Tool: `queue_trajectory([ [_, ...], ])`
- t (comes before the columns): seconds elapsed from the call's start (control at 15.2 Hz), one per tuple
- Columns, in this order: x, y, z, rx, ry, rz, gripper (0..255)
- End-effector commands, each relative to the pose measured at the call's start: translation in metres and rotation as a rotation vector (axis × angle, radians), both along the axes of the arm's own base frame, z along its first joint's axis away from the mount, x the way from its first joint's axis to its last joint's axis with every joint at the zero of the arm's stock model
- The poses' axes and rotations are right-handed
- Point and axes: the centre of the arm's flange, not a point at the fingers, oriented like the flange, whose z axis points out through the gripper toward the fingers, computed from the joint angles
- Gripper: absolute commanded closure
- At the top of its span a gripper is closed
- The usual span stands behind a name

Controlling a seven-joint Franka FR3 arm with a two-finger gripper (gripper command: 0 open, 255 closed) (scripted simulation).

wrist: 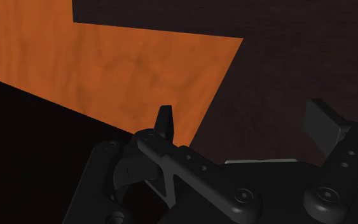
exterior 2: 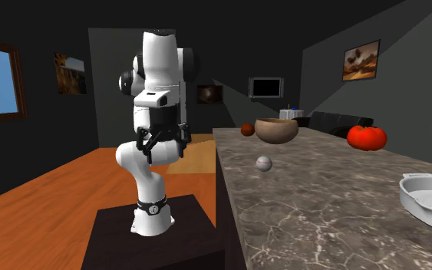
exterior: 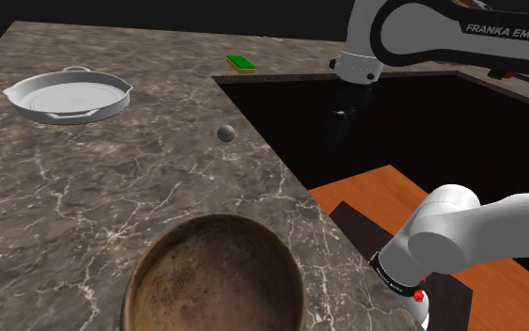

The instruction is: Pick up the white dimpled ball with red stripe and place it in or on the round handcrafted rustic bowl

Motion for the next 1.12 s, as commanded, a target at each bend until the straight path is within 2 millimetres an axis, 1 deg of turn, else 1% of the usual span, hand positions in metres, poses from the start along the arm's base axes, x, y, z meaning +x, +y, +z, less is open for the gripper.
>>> queue_trajectory([
  [0.0,0.000,0.000,0.000,0.000,0.000,0.000,0],
  [0.53,0.060,0.079,0.017,-0.003,-0.061,0.044,0],
  [1.06,0.115,0.161,0.038,-0.007,-0.122,0.089,0],
])
